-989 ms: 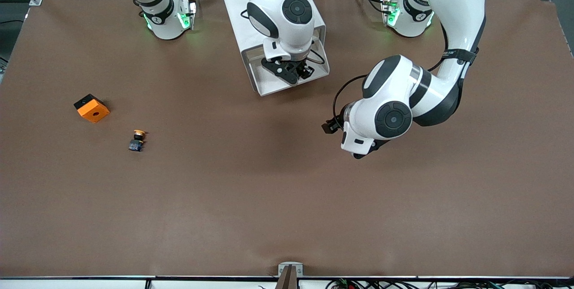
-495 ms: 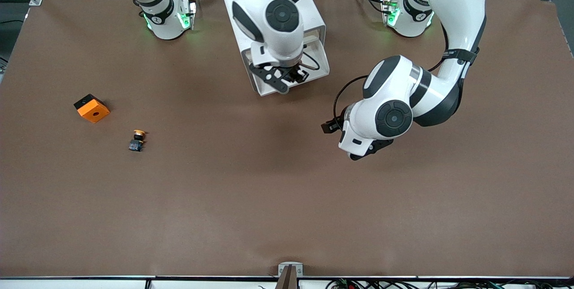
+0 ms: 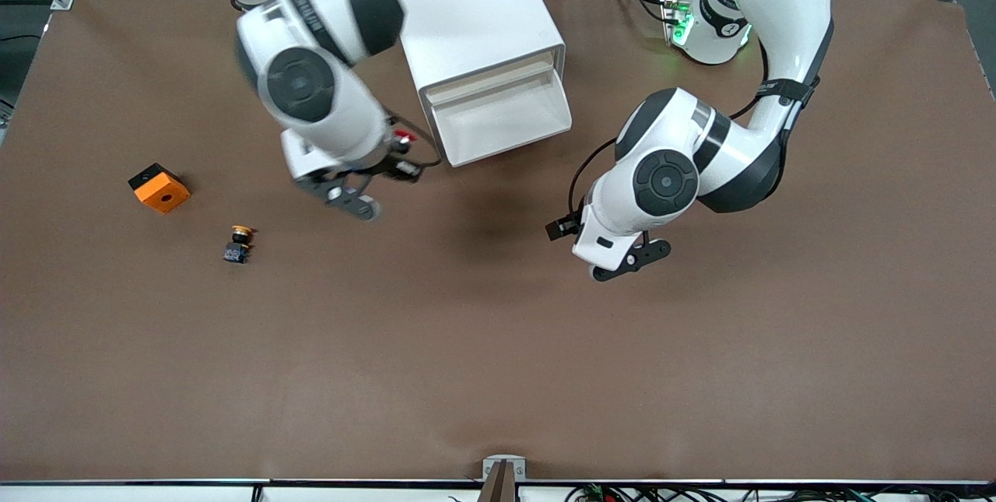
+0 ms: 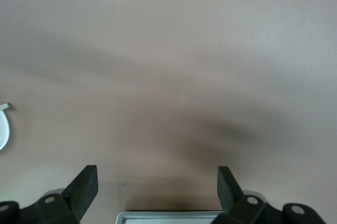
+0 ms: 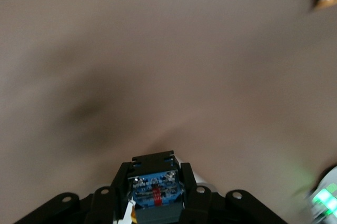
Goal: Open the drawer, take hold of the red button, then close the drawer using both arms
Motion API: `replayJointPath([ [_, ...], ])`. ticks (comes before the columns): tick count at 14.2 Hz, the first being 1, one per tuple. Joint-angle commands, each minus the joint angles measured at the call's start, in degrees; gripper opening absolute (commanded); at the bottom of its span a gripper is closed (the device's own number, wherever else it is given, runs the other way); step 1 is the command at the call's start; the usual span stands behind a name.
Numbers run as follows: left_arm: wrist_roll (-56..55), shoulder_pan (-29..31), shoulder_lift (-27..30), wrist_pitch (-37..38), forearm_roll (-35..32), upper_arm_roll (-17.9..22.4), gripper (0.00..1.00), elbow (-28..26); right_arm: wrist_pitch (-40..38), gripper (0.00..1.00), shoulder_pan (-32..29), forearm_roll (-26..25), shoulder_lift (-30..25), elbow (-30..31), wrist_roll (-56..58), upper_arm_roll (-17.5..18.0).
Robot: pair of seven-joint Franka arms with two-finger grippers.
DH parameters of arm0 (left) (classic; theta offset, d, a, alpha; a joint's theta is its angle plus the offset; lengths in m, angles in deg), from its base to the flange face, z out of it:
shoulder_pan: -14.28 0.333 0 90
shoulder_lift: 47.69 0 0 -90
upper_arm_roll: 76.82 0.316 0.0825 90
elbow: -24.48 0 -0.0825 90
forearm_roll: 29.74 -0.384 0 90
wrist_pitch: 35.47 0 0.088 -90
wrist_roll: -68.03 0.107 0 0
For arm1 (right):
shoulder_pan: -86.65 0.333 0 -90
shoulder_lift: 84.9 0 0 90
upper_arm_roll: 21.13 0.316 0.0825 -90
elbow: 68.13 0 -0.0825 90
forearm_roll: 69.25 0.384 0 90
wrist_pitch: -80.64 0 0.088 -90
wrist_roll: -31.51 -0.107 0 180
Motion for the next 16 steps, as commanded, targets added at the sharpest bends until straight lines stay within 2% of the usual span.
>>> replayJointPath([
  [1, -0.63, -2.01, 3.72, -6.50, -3.38, -0.10, 1.00, -7.12, 1.07, 0.00, -5.49, -2.31, -2.31, 4.11, 7.49, 1.00],
  [4, -1.34, -3.86, 6.01, -11.17, -5.32, -0.10, 1.00, -13.80, 6.67, 0.00, -12.44, -2.31, -3.27, 9.80, 18.63, 1.08],
  [7, -2.74, -6.67, 8.12, -15.57, -5.85, -0.10, 1.00, -19.35, 14.41, 0.00, -14.83, -2.39, -4.15, 16.92, 24.11, 1.00],
  [12, -6.35, -8.17, 8.13, -16.02, -8.49, -3.52, 1.00, -21.91, 28.21, 0.00, -16.76, -2.57, -3.54, 24.84, 27.90, 1.00],
  [14, -7.31, -9.66, 7.78, -16.02, -8.49, -3.53, 1.00, -22.08, 34.53, 0.00, -17.73, -3.71, -3.19, 27.92, 29.56, 1.00],
  [16, -8.20, -10.28, 7.42, -16.02, -8.49, -3.61, 1.00, -22.08, 37.46, 0.00, -18.78, -3.98, -1.62, 28.72, 30.18, 1.00],
])
